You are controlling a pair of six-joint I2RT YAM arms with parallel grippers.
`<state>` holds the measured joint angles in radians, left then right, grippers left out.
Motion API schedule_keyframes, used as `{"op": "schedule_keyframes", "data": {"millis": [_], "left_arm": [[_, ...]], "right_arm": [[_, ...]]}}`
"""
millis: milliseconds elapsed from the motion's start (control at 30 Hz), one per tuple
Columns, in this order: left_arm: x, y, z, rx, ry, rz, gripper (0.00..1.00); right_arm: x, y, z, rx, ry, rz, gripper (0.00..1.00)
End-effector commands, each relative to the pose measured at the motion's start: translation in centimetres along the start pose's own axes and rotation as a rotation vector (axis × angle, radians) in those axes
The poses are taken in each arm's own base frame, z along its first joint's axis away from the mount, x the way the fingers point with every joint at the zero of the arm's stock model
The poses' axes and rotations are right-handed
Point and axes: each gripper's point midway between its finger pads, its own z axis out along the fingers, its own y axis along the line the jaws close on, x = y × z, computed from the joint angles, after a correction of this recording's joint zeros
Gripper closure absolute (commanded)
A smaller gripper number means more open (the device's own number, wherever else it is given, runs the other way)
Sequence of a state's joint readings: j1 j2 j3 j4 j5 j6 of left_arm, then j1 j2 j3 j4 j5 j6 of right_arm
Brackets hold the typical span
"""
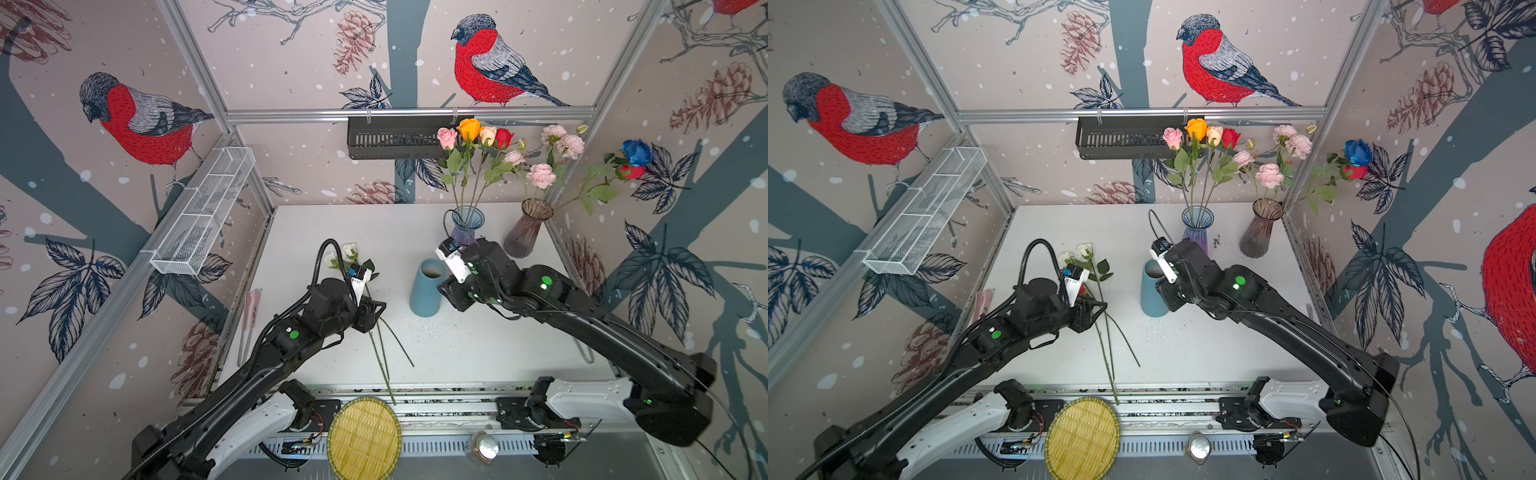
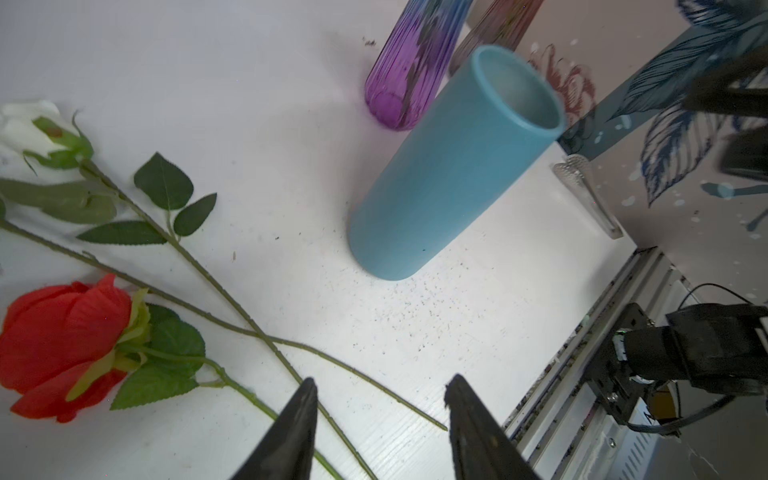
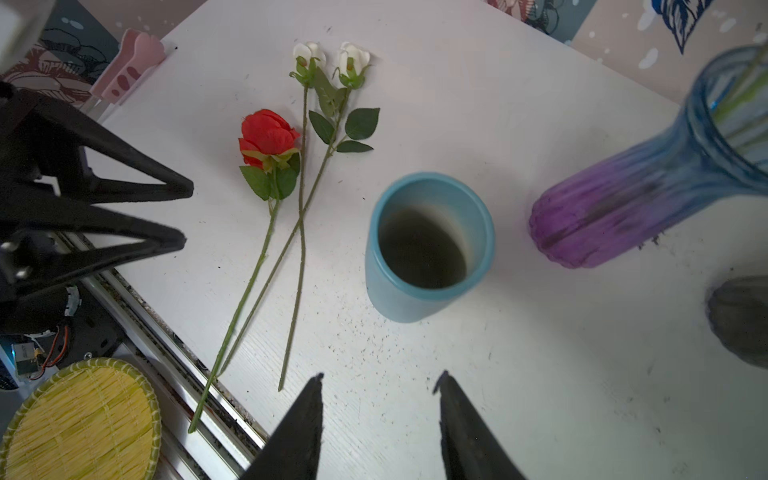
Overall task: Arrange the flowers into the vase
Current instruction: 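Open the right gripper and draw back while the left gripper lowers to the white rose, then close the left gripper on the white rose stem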
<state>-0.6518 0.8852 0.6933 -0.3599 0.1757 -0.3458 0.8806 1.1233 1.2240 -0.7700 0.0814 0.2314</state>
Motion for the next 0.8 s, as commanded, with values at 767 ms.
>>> {"op": "schedule_keyframes", "data": {"millis": [767], "left_arm": [[2.5, 14.0, 12.7, -0.581, 0.259, -0.257, 0.66]], "right_arm": [[1.3, -5.5, -4.3, -0.013, -0.436, 0.134, 0.53]]}}
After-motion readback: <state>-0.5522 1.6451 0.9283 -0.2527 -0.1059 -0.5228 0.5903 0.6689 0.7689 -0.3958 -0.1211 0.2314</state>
